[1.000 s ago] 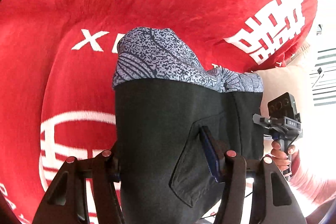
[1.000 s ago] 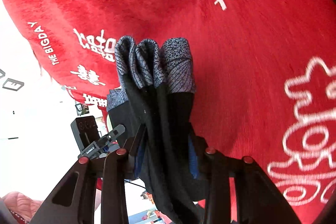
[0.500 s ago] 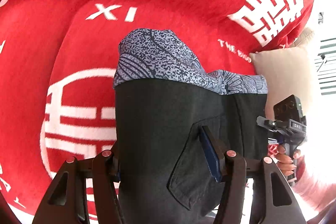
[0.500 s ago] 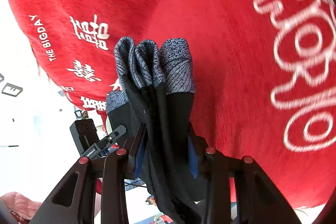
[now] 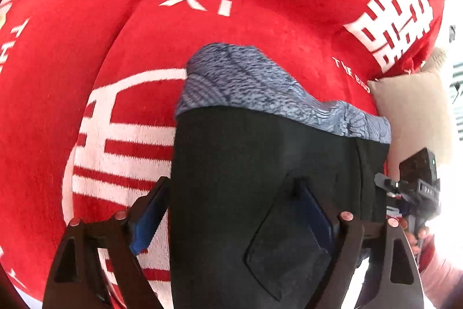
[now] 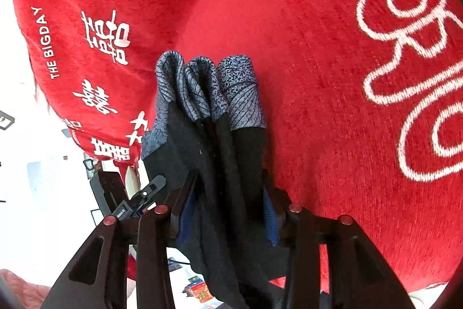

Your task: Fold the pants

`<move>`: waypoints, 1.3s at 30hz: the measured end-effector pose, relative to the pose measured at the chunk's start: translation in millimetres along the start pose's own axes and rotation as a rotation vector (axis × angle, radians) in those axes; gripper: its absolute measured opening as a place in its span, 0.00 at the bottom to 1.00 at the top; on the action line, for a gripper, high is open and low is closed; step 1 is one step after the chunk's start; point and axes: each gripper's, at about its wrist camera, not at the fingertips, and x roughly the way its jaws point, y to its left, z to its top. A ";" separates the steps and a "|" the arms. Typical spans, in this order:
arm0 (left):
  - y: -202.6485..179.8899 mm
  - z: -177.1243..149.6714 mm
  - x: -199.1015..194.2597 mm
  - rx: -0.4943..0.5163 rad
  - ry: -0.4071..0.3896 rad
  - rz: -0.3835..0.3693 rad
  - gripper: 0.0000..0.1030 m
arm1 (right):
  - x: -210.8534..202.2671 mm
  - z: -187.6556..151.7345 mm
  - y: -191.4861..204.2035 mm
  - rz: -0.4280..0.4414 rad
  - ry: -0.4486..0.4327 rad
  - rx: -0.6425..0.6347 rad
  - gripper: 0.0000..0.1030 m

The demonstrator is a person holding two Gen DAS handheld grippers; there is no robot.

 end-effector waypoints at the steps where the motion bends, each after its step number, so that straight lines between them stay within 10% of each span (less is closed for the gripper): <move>1: -1.9 -0.6 -2.3 0.001 -0.005 0.018 0.85 | -1.7 -1.9 1.6 -0.014 -0.004 -0.005 0.46; 15: -21.9 -32.6 -41.0 0.129 -0.050 0.357 0.85 | -43.5 -40.1 23.3 -0.278 -0.151 0.035 0.78; 23: -38.5 -62.5 -51.7 0.217 -0.014 0.450 0.85 | -50.1 -71.1 35.2 -0.636 -0.144 -0.017 0.87; 29: -51.9 -86.8 -59.6 0.266 0.027 0.475 0.86 | -52.4 -95.5 48.6 -0.791 -0.161 -0.099 1.00; 39: -72.8 -113.5 -87.8 0.232 0.086 0.437 0.86 | -41.5 -136.1 100.0 -0.796 -0.088 -0.152 1.00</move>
